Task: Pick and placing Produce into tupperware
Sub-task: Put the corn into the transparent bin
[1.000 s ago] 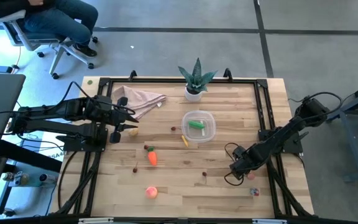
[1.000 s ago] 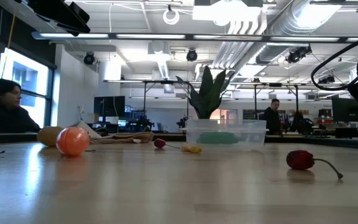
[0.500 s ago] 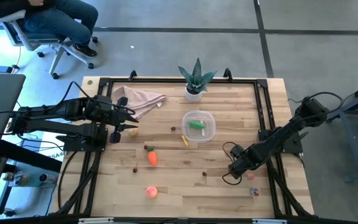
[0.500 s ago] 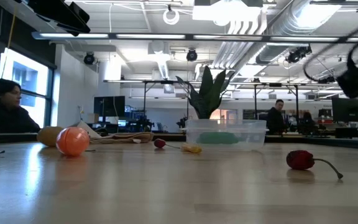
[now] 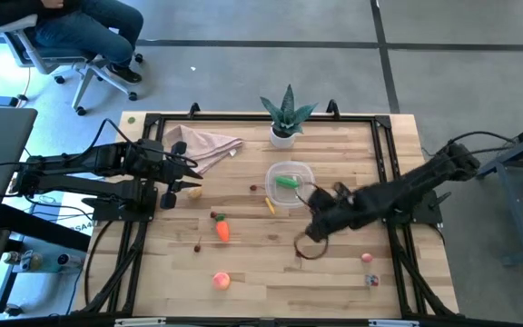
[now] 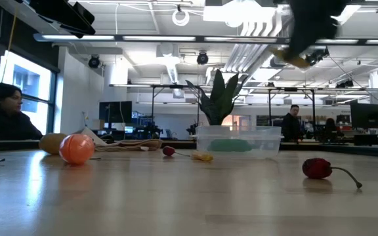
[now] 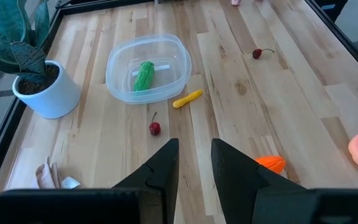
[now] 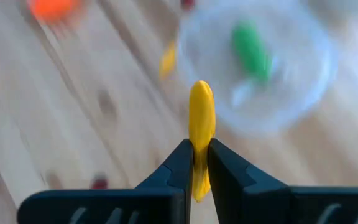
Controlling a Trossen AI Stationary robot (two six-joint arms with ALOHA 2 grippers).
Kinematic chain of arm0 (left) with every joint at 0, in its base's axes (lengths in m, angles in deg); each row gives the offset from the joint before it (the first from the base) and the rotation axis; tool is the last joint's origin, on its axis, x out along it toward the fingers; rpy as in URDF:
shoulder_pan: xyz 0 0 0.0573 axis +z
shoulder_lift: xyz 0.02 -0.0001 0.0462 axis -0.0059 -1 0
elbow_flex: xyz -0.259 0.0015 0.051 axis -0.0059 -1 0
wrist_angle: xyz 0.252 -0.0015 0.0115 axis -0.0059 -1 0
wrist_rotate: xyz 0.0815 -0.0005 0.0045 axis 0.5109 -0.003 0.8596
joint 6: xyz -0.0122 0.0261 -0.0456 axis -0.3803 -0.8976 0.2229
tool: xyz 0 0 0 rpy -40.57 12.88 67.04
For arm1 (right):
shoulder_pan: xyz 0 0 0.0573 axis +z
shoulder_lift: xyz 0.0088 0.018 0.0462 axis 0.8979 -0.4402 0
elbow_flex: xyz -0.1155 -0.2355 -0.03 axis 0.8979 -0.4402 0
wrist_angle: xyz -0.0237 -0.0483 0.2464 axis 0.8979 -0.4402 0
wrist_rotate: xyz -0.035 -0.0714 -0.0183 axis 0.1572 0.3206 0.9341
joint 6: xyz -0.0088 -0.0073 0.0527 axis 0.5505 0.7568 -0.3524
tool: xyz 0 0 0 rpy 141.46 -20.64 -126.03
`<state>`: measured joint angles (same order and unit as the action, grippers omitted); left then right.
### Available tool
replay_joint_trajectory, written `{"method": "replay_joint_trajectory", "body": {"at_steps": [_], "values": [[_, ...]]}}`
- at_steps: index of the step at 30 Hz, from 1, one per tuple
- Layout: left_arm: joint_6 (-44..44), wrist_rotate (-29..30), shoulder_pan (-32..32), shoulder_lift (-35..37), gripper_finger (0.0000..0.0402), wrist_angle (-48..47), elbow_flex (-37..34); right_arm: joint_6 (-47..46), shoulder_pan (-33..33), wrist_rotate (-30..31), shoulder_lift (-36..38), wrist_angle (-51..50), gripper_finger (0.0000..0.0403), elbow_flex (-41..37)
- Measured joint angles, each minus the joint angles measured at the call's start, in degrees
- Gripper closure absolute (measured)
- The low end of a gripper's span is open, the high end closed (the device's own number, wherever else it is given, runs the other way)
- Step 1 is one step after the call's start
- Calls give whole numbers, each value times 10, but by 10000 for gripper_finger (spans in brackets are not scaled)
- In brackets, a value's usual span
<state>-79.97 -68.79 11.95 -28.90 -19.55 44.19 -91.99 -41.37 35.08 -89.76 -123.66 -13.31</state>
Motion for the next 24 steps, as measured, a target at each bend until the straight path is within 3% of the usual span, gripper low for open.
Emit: {"method": "replay_joint_trajectory", "body": {"at_steps": [5,10,17,24], "values": [[0,0,0,0,318,0,0,173,-93,-1,-1,38,373,66],[0,0,0,0,318,0,0,287,-200,-70,-35,62,373,74],[0,0,0,0,318,0,0,349,-292,-182,-174,61,373,73],[0,0,0,0,318,0,0,359,-312,-170,-229,65,373,72]]}}
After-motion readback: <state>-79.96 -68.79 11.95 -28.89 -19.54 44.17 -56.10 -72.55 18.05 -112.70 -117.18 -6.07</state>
